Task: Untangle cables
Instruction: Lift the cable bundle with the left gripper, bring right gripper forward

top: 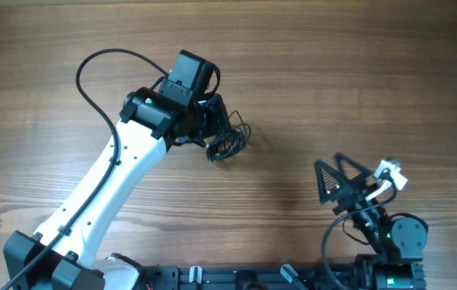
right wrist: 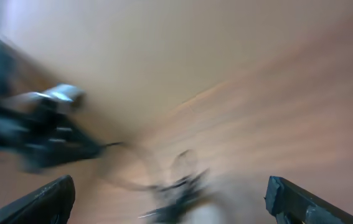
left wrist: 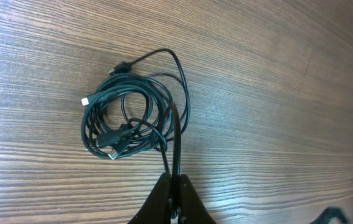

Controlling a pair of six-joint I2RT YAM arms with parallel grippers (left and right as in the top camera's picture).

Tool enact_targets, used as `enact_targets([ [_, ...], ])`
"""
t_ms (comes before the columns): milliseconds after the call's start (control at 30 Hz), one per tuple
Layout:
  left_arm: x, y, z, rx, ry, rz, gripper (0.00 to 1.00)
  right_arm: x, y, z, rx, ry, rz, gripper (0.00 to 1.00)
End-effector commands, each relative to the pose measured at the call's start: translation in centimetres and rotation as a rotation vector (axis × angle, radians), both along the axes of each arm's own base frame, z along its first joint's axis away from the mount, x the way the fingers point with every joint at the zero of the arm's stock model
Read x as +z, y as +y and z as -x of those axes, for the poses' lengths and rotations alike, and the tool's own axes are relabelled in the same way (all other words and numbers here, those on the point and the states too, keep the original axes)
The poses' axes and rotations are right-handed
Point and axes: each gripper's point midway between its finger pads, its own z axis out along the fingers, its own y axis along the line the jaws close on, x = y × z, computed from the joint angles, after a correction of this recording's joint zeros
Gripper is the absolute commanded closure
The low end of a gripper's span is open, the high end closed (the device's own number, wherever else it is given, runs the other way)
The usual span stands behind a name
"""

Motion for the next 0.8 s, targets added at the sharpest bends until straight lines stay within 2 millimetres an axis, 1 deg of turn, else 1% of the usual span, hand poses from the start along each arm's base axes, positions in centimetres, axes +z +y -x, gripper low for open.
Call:
enact_targets([
  [0, 0.4, 0.3, -0.3, 0.010, -0.017, -0.009, 0.96, 4.0, 2.7, 2.6, 0.234, 0.016, -0.259, 0.00],
  [33, 0.4, 0.3, -0.2, 0.010, -0.014, -0.011, 0.96, 6.9, 3.3, 4.2, 0.289, -0.166, -0.182, 0.00],
  [67, 0.3, 0.4, -0.2, 0.010, -0.011, -0.012, 0.96, 8.2, 3.5, 4.9, 0.309, -0.236, -0.156, 0.00],
  [100, 0.3, 0.4, -0.1, 0.010, -0.009, -0.013, 0.96, 9.4, 3.6, 5.5, 0.319, -0.283, -0.143, 0.01],
  [167, 0.3, 0.4, -0.1, 0.010, -0.009, -0.013, 0.96, 12.4, 3.7, 6.9, 0.326, -0.362, -0.121, 0.00],
  [233, 0.4, 0.1, -0.1, 0.005, -0.007, 0.000, 0.96, 15.5, 3.7, 8.3, 0.307, -0.453, -0.051, 0.01],
  [267, 0.5, -0.3, 0.0, -0.007, -0.003, 0.023, 0.96, 16.3, 3.6, 8.4, 0.287, -0.464, -0.020, 0.01],
  [300, 1.1, -1.2, 0.2, -0.034, 0.001, 0.078, 0.96, 17.1, 3.3, 8.3, 0.240, -0.449, 0.037, 0.01],
  [333, 1.5, -1.9, 0.3, -0.052, -0.001, 0.113, 0.96, 17.2, 3.0, 8.0, 0.206, -0.418, 0.073, 0.00],
  [400, 3.3, -3.8, 0.4, -0.112, -0.022, 0.233, 0.96, 16.3, 1.7, 7.0, 0.092, -0.284, 0.175, 0.01],
  [433, 4.5, -4.7, 0.5, -0.146, -0.039, 0.297, 0.96, 15.5, 0.9, 6.6, 0.036, -0.205, 0.226, 0.01],
  [467, 6.1, -5.6, 0.7, -0.187, -0.067, 0.371, 0.96, 14.4, -0.2, 6.3, -0.023, -0.106, 0.288, 0.01],
  [533, 8.3, -6.6, 0.9, -0.243, -0.110, 0.463, 0.96, 13.0, -1.4, 6.1, -0.074, 0.013, 0.365, 0.00],
  [567, 9.5, -7.0, 1.1, -0.277, -0.131, 0.510, 0.96, 12.5, -1.6, 6.1, -0.075, 0.061, 0.392, 0.00],
  [633, 11.5, -7.9, 1.7, -0.343, -0.167, 0.587, 0.96, 12.3, -1.6, 6.0, -0.060, 0.124, 0.387, 0.00],
  [767, 14.7, -9.1, 3.1, -0.466, -0.211, 0.716, 0.96, 11.8, -1.1, 5.3, -0.037, 0.239, 0.260, 0.00],
])
